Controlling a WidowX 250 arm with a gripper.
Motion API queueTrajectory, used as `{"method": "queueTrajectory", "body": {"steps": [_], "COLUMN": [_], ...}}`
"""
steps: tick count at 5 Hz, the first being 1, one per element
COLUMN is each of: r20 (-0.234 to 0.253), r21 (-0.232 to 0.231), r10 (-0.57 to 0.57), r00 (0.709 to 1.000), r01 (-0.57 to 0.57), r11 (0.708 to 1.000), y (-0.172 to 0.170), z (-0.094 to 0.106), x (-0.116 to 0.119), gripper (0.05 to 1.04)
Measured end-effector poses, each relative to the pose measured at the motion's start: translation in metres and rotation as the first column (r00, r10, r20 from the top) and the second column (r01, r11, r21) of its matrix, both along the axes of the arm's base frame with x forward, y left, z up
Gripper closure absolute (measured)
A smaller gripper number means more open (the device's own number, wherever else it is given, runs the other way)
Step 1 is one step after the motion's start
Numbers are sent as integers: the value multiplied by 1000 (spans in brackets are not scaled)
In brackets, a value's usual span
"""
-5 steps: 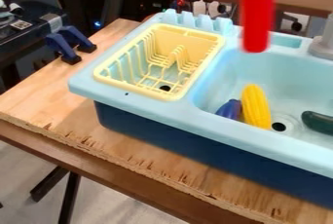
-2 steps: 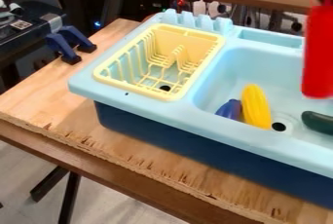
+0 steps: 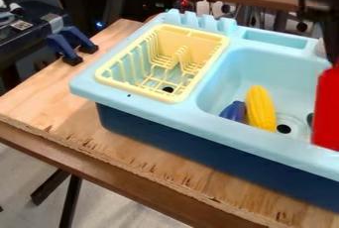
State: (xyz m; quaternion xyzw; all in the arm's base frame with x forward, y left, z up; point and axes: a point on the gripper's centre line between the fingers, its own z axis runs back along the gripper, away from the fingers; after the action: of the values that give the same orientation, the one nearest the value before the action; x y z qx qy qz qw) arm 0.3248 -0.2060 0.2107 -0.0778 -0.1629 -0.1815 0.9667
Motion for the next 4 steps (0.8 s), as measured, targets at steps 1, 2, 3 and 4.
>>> {"method": "queueTrajectory", "body": {"steps": [1,2,3,4], "r20": [3,-21,-38,-55], "r21": [18,59,71,84], "r10": [-48,-82,-93,-98], "r00": [999,996,995,994], "r01": [48,83,96,103], "r11": [999,995,993,991], "y": [-8,-13,-20,-20], "z": [-6,-21,-27,-31], "x": [4,4,1,0], "gripper": [977,977,943,728]}}
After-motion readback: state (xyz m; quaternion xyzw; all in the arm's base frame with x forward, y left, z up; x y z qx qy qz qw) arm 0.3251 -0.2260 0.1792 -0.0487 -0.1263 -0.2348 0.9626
